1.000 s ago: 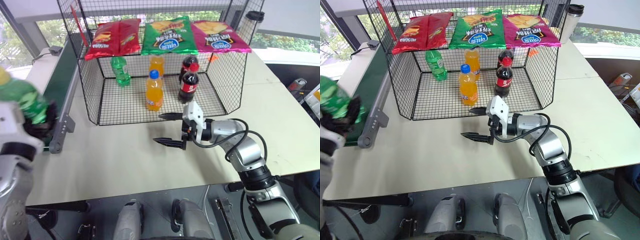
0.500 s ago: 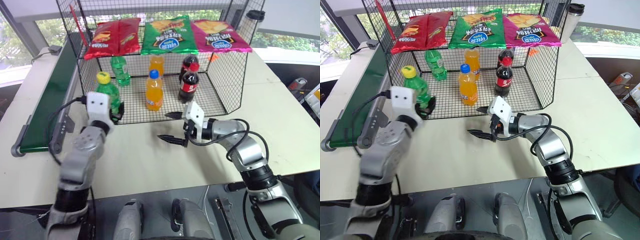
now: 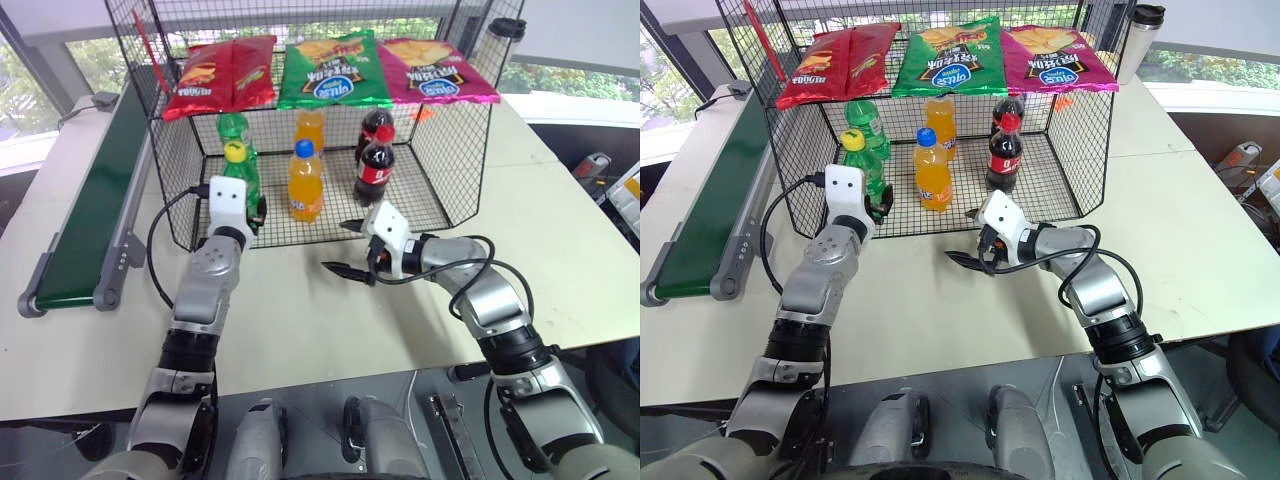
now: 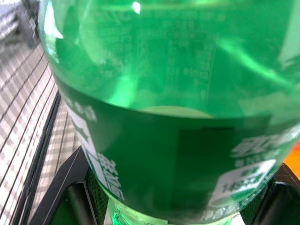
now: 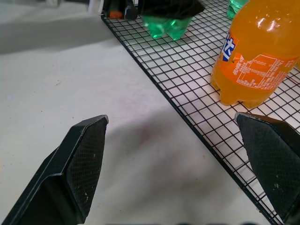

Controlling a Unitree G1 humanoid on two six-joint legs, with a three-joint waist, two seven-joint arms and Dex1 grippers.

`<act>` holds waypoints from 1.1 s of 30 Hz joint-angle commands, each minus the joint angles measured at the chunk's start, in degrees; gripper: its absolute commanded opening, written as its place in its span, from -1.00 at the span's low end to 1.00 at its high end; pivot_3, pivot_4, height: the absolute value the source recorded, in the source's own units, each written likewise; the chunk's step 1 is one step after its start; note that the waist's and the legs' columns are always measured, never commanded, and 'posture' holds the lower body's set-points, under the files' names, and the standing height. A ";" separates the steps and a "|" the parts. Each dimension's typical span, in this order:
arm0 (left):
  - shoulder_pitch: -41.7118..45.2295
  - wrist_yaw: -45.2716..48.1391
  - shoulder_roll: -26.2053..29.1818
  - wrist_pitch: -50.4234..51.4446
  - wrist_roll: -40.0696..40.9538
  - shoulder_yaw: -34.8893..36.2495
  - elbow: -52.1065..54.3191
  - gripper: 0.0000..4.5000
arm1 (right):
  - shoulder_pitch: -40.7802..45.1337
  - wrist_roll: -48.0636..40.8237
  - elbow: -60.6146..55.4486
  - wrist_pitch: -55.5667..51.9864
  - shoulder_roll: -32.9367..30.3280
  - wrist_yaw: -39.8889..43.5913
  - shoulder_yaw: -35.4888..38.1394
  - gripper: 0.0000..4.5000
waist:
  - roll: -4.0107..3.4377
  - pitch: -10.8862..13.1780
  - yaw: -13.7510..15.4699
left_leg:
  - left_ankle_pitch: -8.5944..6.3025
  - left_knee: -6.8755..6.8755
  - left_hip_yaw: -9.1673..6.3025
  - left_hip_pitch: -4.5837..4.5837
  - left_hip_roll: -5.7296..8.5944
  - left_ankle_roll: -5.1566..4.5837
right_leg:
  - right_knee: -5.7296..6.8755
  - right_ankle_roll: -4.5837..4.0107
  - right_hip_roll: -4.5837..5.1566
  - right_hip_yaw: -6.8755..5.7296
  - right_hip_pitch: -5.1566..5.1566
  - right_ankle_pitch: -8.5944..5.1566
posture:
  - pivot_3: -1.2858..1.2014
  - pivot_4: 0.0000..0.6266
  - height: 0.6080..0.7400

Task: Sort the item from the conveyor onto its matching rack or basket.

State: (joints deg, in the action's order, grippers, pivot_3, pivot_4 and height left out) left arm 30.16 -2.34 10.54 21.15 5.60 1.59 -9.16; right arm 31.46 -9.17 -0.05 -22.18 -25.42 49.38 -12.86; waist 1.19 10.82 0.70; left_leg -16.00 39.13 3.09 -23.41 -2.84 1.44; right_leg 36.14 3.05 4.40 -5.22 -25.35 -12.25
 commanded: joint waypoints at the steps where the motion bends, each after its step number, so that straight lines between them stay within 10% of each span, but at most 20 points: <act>1: 2.99 -0.26 -0.46 -3.94 -0.32 1.93 0.22 0.67 | 0.88 -0.26 -1.52 0.23 0.28 0.01 0.36 1.00 | 0.00 0.00 0.01 | 0.00 0.00 0.00 0.00 0.00 0.00 | 0.00 0.00 0.00 0.00 0.00 0.00 | 0.03 -0.52 1.00; 3: 2.99 0.00 -0.59 -4.55 -0.45 2.00 -0.12 0.99 | 0.87 -0.32 -1.63 0.12 0.24 0.15 0.34 1.00 | 0.00 0.00 0.13 | 0.00 0.01 0.00 0.00 0.00 0.00 | 0.00 0.00 0.01 -0.01 0.01 0.00 | 0.03 -0.52 1.00; 33: -28.93 5.64 5.58 20.50 0.00 5.19 52.44 0.99 | 0.09 -0.78 -1.52 0.99 0.36 2.23 0.46 1.00 | -0.01 0.00 0.09 | 0.00 0.02 -0.05 0.05 -0.01 0.00 | 0.04 -0.03 0.03 0.01 0.04 -0.01 | 0.03 -0.52 1.00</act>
State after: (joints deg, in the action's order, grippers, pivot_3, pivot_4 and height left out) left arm 2.47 2.76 16.50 41.31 4.67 5.94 39.72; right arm 31.45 -9.28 0.00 -22.27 -24.89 51.32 -13.12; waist 1.19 10.82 0.79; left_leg -16.00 39.16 3.01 -23.36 -2.84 1.44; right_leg 36.18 3.02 4.43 -5.22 -25.30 -12.26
